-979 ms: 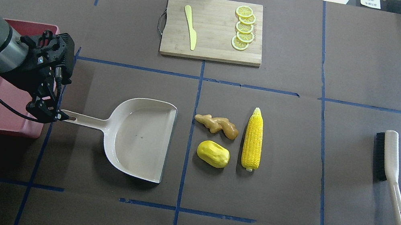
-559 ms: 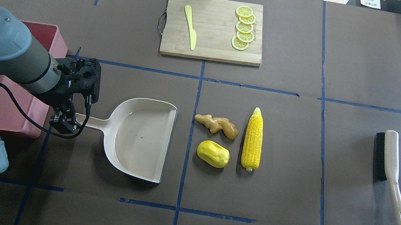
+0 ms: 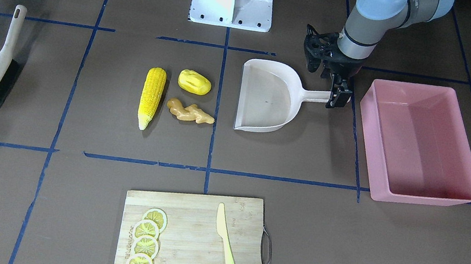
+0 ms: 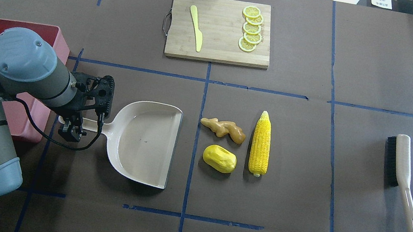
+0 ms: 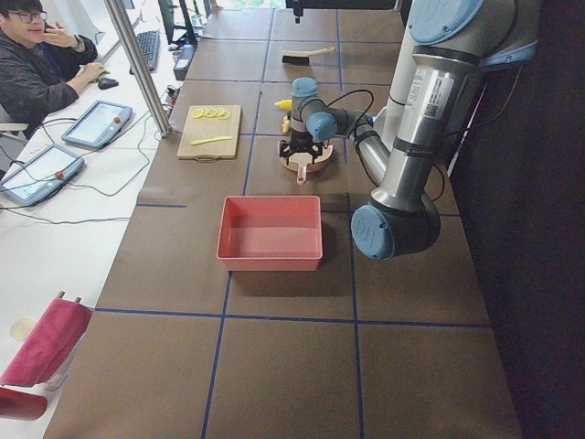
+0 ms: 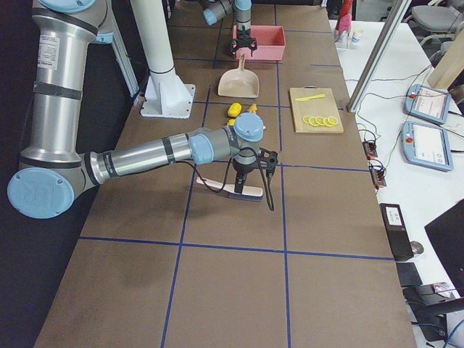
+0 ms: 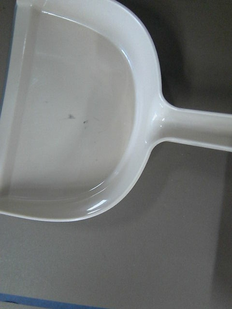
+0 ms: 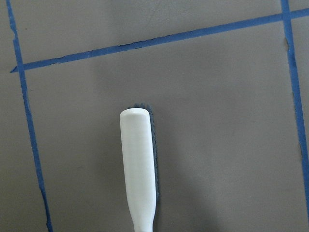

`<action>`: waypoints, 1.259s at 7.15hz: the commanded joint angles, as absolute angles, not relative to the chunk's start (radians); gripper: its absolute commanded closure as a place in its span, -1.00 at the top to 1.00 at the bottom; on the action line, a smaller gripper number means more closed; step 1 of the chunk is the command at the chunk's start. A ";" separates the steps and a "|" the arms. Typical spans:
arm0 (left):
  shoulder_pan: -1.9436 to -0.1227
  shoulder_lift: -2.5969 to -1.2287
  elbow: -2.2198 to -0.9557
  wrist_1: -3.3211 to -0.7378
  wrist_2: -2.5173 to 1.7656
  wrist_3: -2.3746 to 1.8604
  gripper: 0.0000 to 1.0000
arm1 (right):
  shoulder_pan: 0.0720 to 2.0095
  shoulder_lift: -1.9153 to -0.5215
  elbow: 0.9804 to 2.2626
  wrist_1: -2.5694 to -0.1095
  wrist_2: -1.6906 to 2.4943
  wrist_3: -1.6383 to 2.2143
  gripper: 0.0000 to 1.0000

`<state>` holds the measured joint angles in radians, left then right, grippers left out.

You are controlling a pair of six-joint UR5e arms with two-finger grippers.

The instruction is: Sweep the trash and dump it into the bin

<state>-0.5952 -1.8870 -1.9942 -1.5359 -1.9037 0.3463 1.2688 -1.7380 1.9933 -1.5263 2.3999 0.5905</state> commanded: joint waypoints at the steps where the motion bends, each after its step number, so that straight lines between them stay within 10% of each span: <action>1: -0.581 -1.891 -1.958 -1.537 -1.875 0.383 1.00 | 1.261 -1.741 1.993 -1.528 2.398 0.591 0.99; 9: -0.528 -1.902 -1.905 -1.539 -1.871 0.415 0.98 | 1.261 -1.743 1.993 -1.528 2.399 0.592 0.99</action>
<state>-0.5246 -1.9016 -1.9185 -1.5374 -1.8722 0.3963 1.2609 -1.7427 1.9933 -1.5278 2.3991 0.5927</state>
